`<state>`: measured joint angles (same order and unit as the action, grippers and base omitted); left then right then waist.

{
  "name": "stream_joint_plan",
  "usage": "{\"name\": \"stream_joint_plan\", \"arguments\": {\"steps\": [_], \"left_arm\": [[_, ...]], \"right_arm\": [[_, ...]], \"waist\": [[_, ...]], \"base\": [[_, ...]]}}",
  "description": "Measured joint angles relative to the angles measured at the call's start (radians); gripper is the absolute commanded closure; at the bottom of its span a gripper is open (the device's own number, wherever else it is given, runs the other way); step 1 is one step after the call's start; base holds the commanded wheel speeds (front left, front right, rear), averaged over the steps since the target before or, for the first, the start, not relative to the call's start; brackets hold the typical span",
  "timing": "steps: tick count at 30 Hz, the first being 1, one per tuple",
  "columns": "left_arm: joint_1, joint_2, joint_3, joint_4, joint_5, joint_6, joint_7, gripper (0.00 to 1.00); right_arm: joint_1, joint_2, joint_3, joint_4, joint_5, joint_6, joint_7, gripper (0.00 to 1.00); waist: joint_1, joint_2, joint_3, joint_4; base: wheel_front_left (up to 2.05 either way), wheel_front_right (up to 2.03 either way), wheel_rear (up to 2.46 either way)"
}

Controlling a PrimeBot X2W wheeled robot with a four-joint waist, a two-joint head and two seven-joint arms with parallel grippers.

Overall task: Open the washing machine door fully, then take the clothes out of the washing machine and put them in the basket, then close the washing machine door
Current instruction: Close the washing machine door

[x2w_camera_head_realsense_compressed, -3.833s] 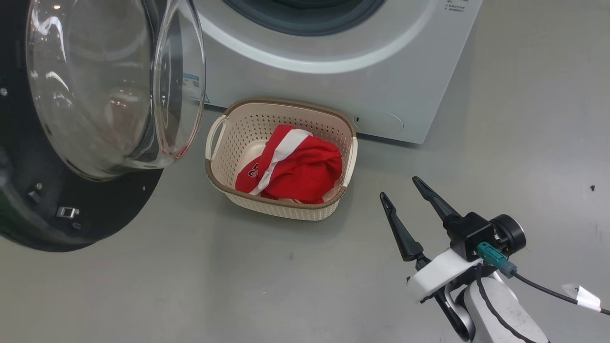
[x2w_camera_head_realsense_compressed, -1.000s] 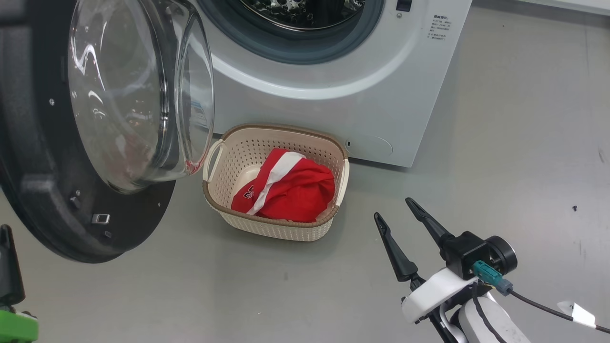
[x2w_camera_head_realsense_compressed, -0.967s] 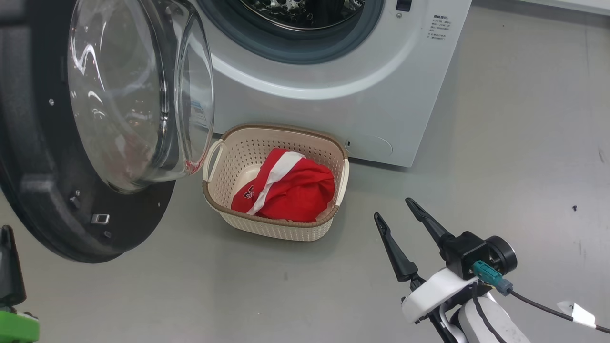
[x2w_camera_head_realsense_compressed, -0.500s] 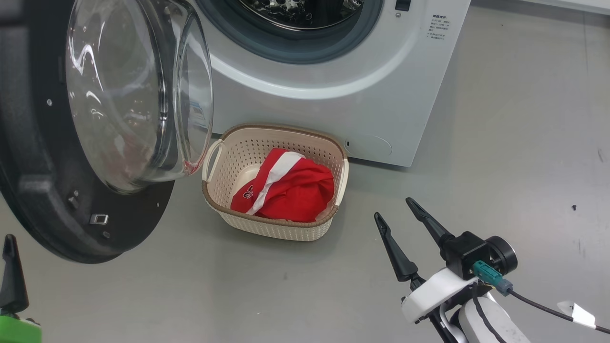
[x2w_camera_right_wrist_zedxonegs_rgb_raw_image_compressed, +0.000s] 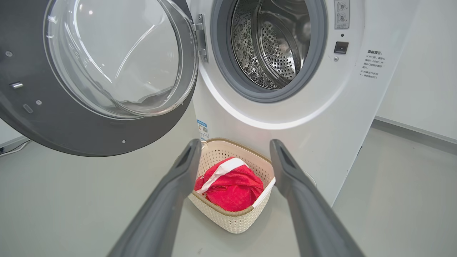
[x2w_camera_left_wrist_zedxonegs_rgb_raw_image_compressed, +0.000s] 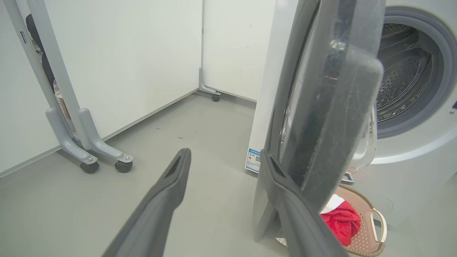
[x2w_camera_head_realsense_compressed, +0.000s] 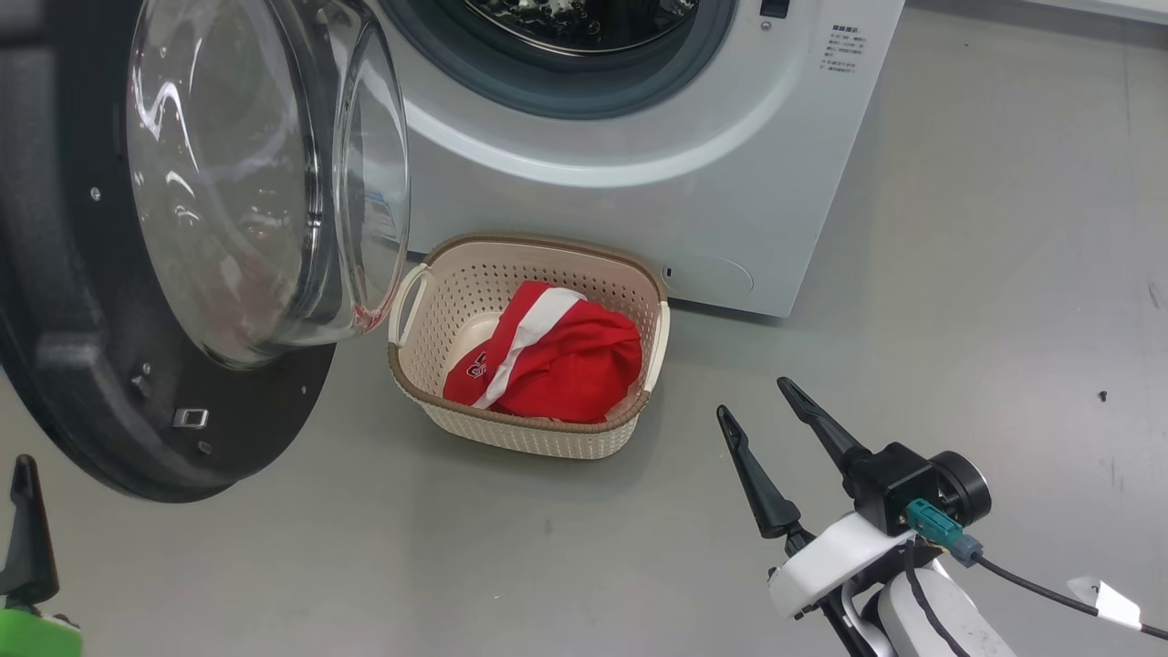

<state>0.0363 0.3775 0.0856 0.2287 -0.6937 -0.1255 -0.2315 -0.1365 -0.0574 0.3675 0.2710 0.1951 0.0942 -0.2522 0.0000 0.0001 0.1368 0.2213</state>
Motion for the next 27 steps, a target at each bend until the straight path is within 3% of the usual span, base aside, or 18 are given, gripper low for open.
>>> {"name": "stream_joint_plan", "arguments": {"steps": [27], "left_arm": [[-0.005,0.009,-0.022,0.027,-0.009,0.0,-0.016,0.0]], "right_arm": [[0.0,0.0,0.002,-0.006,0.007,-0.002,0.0,0.0]], "waist": [[0.0,0.0,0.014,-0.001]], "base": [[0.0,0.0,0.0]]}}
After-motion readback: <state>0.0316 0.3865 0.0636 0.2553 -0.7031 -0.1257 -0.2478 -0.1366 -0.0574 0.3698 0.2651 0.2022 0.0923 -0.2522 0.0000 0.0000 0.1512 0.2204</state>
